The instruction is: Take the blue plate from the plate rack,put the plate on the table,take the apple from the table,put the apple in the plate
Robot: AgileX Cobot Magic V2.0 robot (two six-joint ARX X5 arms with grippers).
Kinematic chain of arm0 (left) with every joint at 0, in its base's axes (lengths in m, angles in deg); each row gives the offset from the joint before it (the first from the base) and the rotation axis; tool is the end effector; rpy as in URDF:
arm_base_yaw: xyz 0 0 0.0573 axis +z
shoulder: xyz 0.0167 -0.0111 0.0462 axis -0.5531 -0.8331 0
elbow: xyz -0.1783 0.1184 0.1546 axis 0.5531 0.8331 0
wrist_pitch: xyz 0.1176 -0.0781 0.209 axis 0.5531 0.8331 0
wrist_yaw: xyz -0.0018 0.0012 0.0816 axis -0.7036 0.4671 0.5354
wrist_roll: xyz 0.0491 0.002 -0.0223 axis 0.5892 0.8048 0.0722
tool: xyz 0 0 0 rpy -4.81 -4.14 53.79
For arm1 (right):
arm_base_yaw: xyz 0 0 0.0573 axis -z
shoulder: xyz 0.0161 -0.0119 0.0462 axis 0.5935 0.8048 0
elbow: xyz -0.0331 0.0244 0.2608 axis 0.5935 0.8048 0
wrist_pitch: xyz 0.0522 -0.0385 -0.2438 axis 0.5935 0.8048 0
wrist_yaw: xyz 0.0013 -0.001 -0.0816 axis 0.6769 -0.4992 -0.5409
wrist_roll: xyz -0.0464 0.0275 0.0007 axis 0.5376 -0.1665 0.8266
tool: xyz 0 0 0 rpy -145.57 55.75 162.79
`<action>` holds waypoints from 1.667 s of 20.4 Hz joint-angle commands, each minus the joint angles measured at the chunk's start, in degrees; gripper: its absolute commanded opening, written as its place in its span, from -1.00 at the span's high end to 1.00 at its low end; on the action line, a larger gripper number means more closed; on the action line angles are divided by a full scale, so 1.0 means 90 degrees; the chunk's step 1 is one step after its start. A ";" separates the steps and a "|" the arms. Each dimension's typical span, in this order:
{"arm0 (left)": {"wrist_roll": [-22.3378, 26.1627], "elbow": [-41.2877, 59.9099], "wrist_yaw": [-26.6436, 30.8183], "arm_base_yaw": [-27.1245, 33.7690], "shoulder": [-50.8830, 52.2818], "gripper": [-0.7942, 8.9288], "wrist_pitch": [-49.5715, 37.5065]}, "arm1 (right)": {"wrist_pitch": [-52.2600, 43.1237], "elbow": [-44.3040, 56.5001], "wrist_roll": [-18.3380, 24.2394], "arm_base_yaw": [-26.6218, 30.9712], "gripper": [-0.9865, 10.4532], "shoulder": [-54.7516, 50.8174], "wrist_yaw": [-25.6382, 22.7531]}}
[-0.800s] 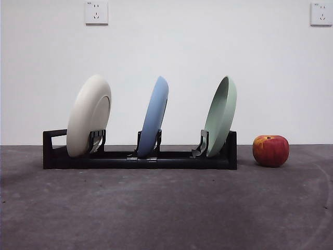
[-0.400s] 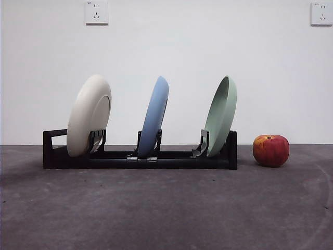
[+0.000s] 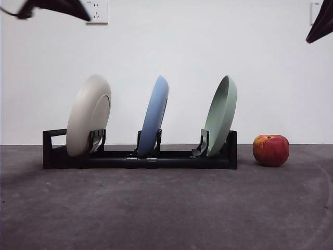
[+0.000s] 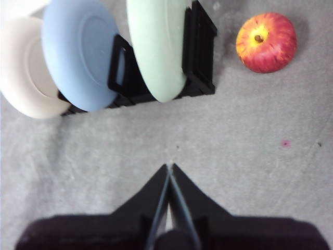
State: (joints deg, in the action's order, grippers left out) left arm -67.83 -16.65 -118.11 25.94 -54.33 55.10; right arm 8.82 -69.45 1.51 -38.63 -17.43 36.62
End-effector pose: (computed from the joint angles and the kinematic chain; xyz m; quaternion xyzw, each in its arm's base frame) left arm 0.3305 -0.0602 0.3936 -0.1833 0.3356 -0.2896 0.8775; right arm 0.2157 0.0209 0.3255 0.2089 0.4010 0.1682 0.8760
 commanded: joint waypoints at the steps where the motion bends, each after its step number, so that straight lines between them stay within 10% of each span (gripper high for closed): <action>1: 0.0316 -0.1120 -0.0041 -0.0345 -0.0726 0.85 0.0381 | -0.0075 -0.0056 0.0189 -0.0007 0.82 0.0151 0.0019; 9: 0.0117 -0.3320 -0.0005 -0.1081 -0.2705 0.85 0.0993 | -0.0063 -0.0063 0.0228 -0.0007 0.81 0.0420 -0.0100; 22: 0.0168 -0.3334 0.1270 -0.1707 -0.3412 0.19 0.1161 | 0.0180 -0.0049 0.0590 -0.0010 0.81 0.0464 -0.0678; 34: 0.0194 -0.3334 0.1698 -0.1889 -0.3735 0.20 0.1112 | 0.0313 -0.0049 0.0612 -0.0007 0.81 0.0464 -0.0680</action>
State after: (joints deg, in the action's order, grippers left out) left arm -66.28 -46.72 -102.57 9.31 -87.25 65.42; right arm 11.71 -69.66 6.41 -38.65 -13.54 30.57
